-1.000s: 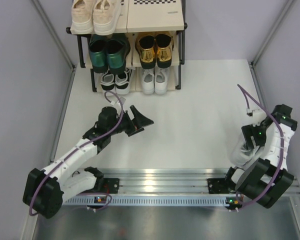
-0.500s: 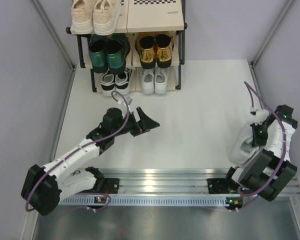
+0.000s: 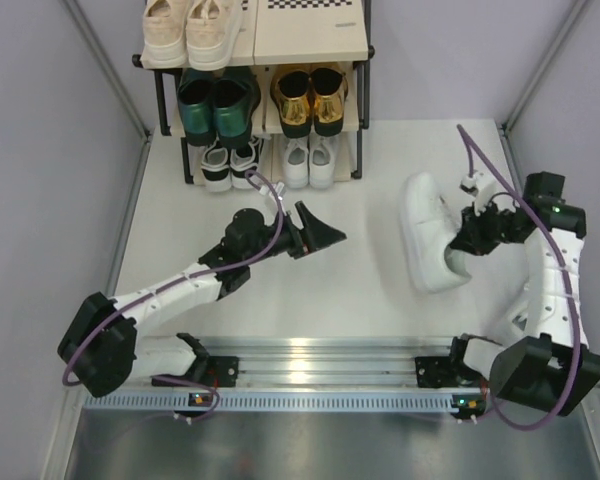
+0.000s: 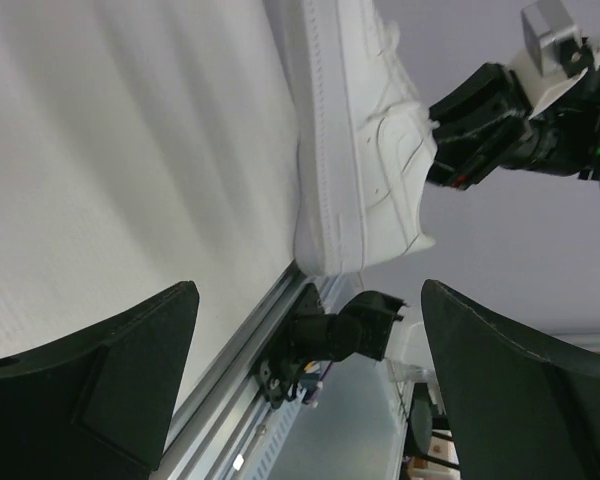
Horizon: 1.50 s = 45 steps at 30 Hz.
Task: Place and organize the shoes onto the shoe shelf
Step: Pick up the shoe at the center of the board.
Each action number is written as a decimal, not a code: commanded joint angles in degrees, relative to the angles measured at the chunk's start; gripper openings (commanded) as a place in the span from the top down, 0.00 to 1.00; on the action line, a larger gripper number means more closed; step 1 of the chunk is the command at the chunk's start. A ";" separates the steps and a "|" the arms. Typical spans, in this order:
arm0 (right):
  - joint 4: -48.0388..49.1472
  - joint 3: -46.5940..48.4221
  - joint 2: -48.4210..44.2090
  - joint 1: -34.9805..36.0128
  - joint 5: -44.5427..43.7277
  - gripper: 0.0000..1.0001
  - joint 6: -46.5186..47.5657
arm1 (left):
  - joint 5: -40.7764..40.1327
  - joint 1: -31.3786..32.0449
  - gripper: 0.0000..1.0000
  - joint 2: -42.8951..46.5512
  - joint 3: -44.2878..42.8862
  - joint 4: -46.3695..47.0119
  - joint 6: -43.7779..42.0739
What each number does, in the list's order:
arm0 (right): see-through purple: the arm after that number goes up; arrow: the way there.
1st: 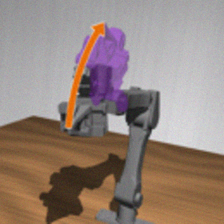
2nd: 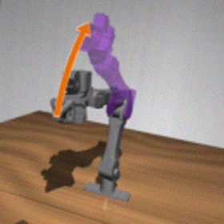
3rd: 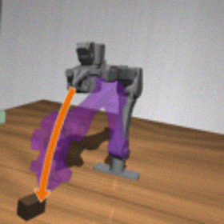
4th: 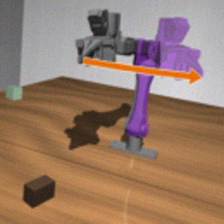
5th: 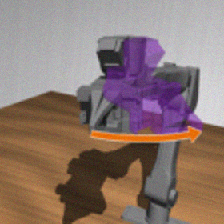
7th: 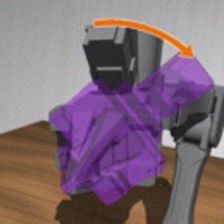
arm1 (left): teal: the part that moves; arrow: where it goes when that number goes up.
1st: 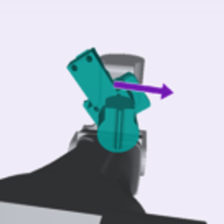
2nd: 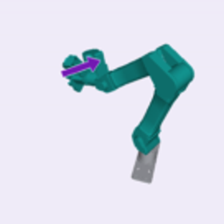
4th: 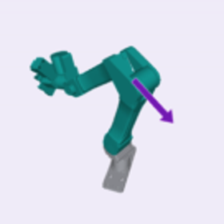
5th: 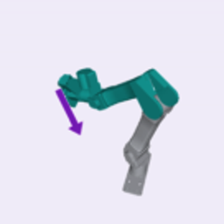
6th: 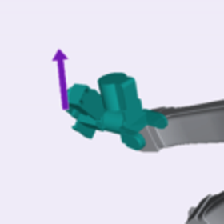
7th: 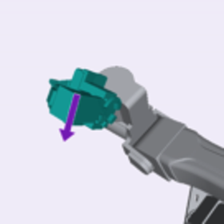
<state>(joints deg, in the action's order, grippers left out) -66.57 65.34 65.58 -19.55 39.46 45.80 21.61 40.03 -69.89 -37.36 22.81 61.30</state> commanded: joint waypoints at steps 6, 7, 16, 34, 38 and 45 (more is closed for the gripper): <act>1.60 5.41 -0.72 22.07 15.29 1.00 -0.97 | -5.08 3.03 0.02 -2.44 -2.45 14.99 7.34; 2.14 6.02 -0.46 23.67 15.47 1.00 -1.67 | -5.69 3.12 0.02 -2.45 -2.01 14.99 7.78; 5.57 9.36 2.88 38.44 14.68 1.00 -4.58 | -9.13 4.97 0.02 -2.62 -2.10 14.90 6.91; 5.13 12.35 0.08 42.67 13.08 0.06 13.12 | -17.05 -2.75 1.00 10.99 9.59 10.50 17.80; 1.36 13.49 -1.34 42.75 20.46 0.01 24.67 | -6.96 -10.48 1.00 11.79 8.63 8.05 17.38; -15.17 21.23 5.87 49.07 17.50 0.01 36.46 | 2.73 -16.21 1.00 11.26 4.23 3.82 13.32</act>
<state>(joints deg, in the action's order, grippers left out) -72.12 84.38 69.30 26.39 55.48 73.38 16.38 24.95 -60.80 -28.53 20.14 73.56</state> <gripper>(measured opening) 0.992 0.584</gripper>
